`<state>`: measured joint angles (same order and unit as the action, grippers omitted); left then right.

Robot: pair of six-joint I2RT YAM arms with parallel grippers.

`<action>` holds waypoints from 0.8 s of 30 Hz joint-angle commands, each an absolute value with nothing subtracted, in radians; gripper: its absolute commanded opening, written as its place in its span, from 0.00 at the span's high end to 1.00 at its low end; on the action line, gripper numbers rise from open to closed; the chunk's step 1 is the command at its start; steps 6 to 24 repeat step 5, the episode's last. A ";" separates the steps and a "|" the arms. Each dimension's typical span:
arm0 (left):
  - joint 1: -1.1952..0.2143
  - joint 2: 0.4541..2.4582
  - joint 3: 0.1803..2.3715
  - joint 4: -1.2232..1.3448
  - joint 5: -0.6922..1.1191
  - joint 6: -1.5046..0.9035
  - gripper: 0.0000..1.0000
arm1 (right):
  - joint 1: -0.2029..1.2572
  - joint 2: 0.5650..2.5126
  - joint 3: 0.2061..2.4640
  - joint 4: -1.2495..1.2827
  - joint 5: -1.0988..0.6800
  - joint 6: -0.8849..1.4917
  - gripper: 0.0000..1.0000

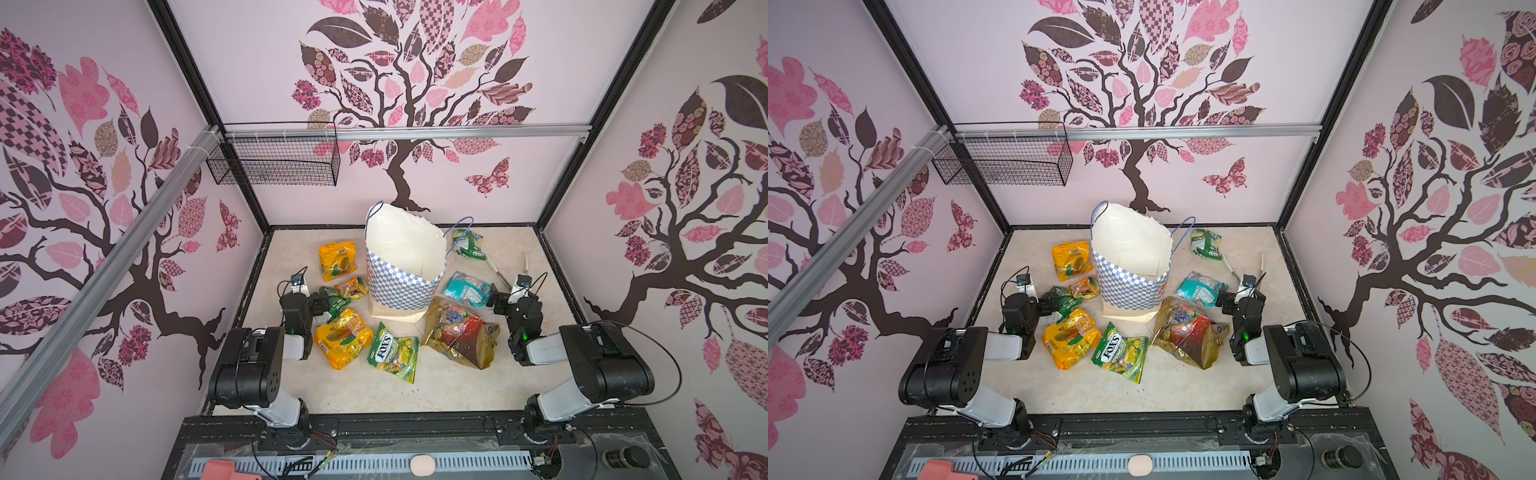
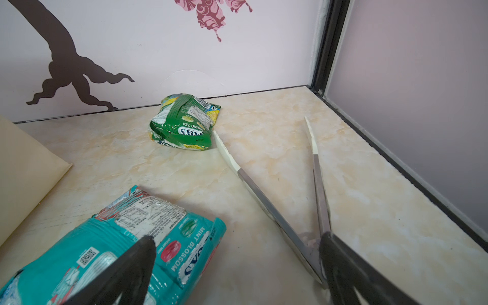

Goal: Take the snacks out of the paper bag
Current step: Reset both arms

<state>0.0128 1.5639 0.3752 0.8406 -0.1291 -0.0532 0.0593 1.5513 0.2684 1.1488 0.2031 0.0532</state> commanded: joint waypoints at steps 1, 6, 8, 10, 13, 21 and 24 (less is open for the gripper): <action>0.013 1.566 0.405 0.834 -0.132 -0.046 0.01 | 0.055 1.558 0.279 1.164 0.215 0.064 0.00; 0.015 1.556 0.395 0.847 -0.130 -0.044 0.01 | 0.055 1.559 0.278 1.164 0.216 0.066 0.00; 0.015 1.556 0.395 0.847 -0.130 -0.044 0.01 | 0.055 1.559 0.278 1.164 0.216 0.066 0.00; 0.015 1.556 0.395 0.847 -0.130 -0.044 0.01 | 0.055 1.559 0.278 1.164 0.216 0.066 0.00; 0.015 1.556 0.395 0.847 -0.130 -0.044 0.01 | 0.055 1.559 0.278 1.164 0.216 0.066 0.00; 0.015 1.556 0.395 0.847 -0.130 -0.044 0.01 | 0.055 1.559 0.278 1.164 0.216 0.066 0.00; 0.015 1.556 0.395 0.847 -0.130 -0.044 0.01 | 0.055 1.559 0.278 1.164 0.216 0.066 0.00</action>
